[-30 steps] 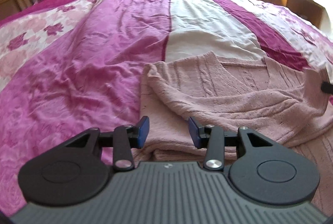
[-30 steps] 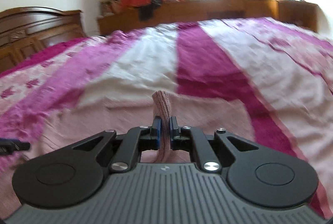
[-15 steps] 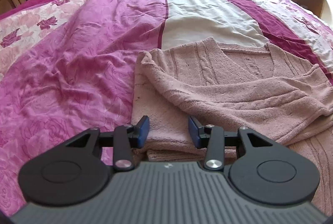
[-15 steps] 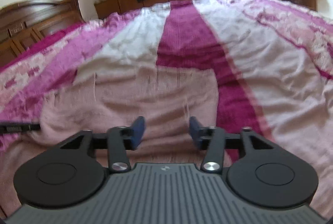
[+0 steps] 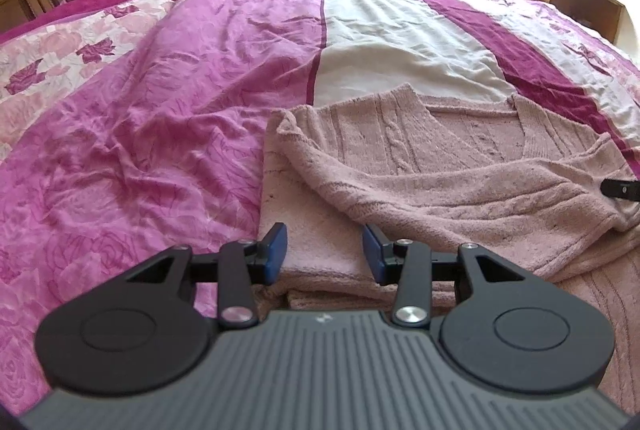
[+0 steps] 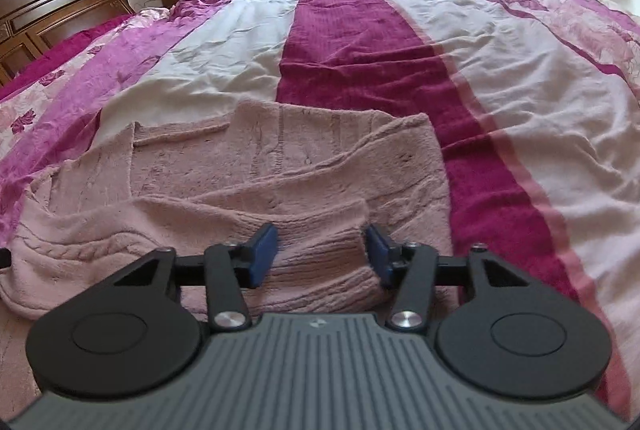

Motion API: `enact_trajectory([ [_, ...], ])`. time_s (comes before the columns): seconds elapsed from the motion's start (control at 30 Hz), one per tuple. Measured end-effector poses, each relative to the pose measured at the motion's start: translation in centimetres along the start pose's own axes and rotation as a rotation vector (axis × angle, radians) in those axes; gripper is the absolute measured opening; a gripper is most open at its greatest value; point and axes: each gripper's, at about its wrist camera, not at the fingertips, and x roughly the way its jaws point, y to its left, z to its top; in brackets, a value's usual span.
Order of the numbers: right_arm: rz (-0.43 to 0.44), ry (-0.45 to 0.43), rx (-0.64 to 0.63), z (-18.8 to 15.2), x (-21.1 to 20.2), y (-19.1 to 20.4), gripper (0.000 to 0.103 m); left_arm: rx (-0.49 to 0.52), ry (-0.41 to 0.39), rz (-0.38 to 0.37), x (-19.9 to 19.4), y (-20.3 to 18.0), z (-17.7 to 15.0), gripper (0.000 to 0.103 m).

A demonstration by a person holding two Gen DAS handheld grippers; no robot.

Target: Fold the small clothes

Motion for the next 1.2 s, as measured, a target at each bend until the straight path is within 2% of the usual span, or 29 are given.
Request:
enact_trajectory([
  [0.03, 0.014, -0.002, -0.003, 0.0, -0.1, 0.1, 0.023, -0.005, -0.004, 0.001, 0.0, 0.1, 0.0, 0.043],
  [0.1, 0.044, -0.024, -0.014, 0.4, -0.9, 0.5, 0.014, -0.017, -0.016, 0.001, -0.1, 0.3, 0.2, 0.043],
  [0.17, 0.059, -0.094, -0.031, 0.9, -2.7, 0.8, 0.012, -0.034, -0.035, 0.001, -0.3, 0.5, 0.4, 0.043],
  [0.23, 0.026, -0.201, -0.026, 1.9, -5.3, 0.7, 0.012, -0.051, -0.057, 0.004, -0.3, 0.6, 0.6, 0.044],
  [0.3, -0.006, -0.248, 0.013, 2.4, -6.6, -0.1, 0.012, -0.063, -0.071, 0.006, -0.1, 0.7, 0.9, 0.044],
  [0.4, -0.085, -0.239, 0.047, 1.8, -6.5, -1.3, 0.012, -0.073, -0.061, 0.013, 0.6, 0.5, 1.2, 0.044],
  [0.5, -0.077, -0.143, 0.064, 0.5, -4.5, -2.3, 0.012, -0.055, -0.044, 0.021, 1.6, 0.1, 1.0, 0.044],
  [0.6, -0.127, -0.075, 0.043, -0.7, -2.5, -2.6, 0.013, -0.028, -0.010, 0.044, 2.7, -0.1, 0.5, 0.044],
  [0.7, -0.122, -0.073, 0.061, -1.4, -2.1, -3.3, 0.013, 0.007, 0.002, 0.087, 3.5, -0.1, 0.0, 0.046],
  [0.87, -0.130, -0.073, 0.045, -1.3, -2.2, -3.2, 0.014, -0.022, 0.003, 0.073, 3.2, 0.6, -0.1, 0.047],
  [0.97, -0.116, -0.078, 0.076, -1.0, -2.6, -3.7, 0.022, -0.029, 0.006, 0.068, 2.5, 0.9, -0.1, 0.046],
  [1.1, -0.115, -0.111, 0.102, -1.1, -4.8, -3.8, 0.051, -0.024, -0.007, 0.076, 0.5, 1.5, -0.2, 0.045],
  [1.2, -0.076, -0.141, 0.104, -1.3, -7.1, -3.6, 0.056, -0.025, -0.017, 0.068, -1.4, 1.8, -0.3, 0.045],
])
